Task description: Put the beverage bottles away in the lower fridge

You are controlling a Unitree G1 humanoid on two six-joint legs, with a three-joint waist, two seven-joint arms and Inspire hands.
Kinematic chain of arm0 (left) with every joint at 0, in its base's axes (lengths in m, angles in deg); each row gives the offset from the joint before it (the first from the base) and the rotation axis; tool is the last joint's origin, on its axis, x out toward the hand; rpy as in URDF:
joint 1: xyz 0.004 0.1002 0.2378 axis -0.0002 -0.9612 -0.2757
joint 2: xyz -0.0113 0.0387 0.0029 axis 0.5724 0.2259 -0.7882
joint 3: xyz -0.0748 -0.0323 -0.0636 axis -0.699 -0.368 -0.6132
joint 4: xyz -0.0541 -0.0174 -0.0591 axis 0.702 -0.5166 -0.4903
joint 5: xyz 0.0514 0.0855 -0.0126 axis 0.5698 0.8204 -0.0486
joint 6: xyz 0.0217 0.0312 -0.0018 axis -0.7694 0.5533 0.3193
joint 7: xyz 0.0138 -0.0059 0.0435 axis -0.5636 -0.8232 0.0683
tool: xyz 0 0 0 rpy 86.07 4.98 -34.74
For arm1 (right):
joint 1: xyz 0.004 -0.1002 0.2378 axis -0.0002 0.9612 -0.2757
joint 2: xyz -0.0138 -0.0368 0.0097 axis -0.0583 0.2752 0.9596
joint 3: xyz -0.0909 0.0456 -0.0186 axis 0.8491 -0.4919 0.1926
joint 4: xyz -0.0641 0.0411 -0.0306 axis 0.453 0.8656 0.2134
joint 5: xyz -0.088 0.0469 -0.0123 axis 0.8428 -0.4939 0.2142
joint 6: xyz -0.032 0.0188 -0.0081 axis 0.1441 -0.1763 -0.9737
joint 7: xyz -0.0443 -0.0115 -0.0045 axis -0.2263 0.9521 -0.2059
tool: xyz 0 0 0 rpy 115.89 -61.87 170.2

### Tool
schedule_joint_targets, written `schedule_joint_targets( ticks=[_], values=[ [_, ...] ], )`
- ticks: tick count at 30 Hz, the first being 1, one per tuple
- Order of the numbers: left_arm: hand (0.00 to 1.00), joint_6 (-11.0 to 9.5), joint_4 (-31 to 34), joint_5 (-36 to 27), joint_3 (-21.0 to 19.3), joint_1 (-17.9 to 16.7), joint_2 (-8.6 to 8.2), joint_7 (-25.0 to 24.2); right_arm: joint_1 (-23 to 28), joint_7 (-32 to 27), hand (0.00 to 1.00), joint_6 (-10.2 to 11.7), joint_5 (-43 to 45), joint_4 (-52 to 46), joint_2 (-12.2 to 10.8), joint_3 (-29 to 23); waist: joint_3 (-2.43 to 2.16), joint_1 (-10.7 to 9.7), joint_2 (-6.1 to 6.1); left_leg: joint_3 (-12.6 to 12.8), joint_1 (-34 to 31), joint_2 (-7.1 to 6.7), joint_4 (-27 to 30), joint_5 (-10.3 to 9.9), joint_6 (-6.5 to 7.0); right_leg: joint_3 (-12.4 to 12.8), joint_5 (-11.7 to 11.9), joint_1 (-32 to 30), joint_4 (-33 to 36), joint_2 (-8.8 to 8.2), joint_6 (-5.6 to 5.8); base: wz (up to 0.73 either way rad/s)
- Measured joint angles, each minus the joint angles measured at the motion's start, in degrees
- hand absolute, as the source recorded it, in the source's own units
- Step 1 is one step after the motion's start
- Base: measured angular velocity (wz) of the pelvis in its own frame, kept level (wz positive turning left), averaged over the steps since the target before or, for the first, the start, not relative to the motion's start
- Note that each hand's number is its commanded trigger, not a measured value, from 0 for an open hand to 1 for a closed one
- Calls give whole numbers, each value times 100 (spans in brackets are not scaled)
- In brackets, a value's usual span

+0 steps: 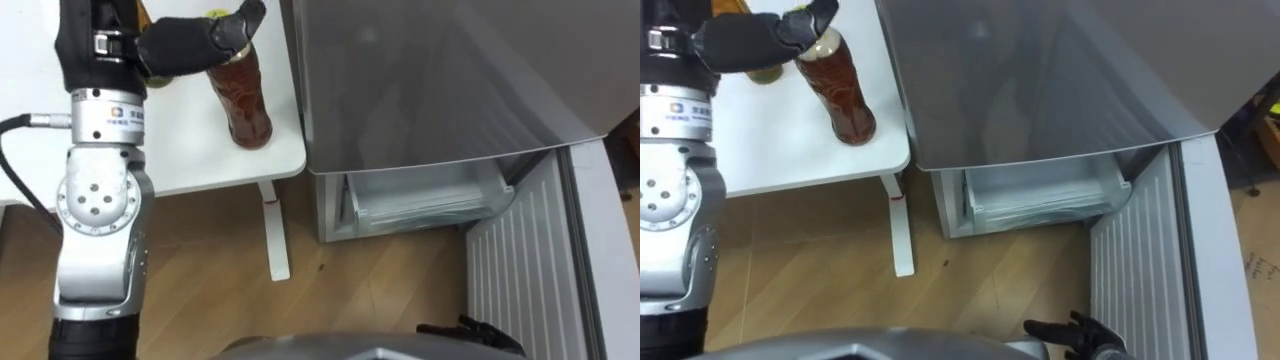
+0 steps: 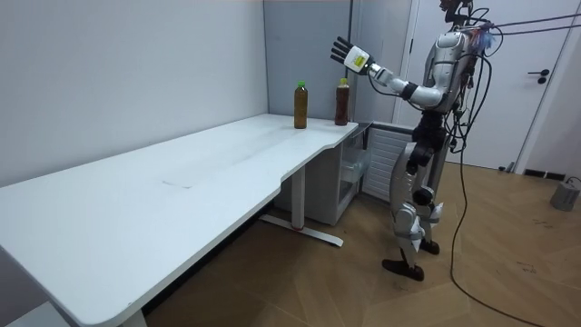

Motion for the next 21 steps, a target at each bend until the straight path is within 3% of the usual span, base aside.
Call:
schedule_joint_targets(
  ticks=[7, 17, 21],
  values=[
    [0, 31, 0, -143, 245, 0, 0, -326, -27, -1, 0, -2, -28, 3, 2, 4, -1, -6, 0, 2, 2, 0, -10, 3, 5, 8, 1, -6, 0, 0, -1, 0],
    [0, 31, -11, -206, 213, 0, -1, -438, -16, -6, 0, 18, -26, -5, -1, 9, -1, 22, -9, 21, 16, 0, 1, 4, 5, 31, 1, -21, -7, -1, -1, 0],
    [0, 33, -310, -497, 66, 0, -52, -431, -8, -92, 0, 6, -28, 1, -17, 8, 5, 37, -14, 44, 76, 0, -18, 5, 6, 61, 0, 11, -6, -3, -1, -3]
  ],
)
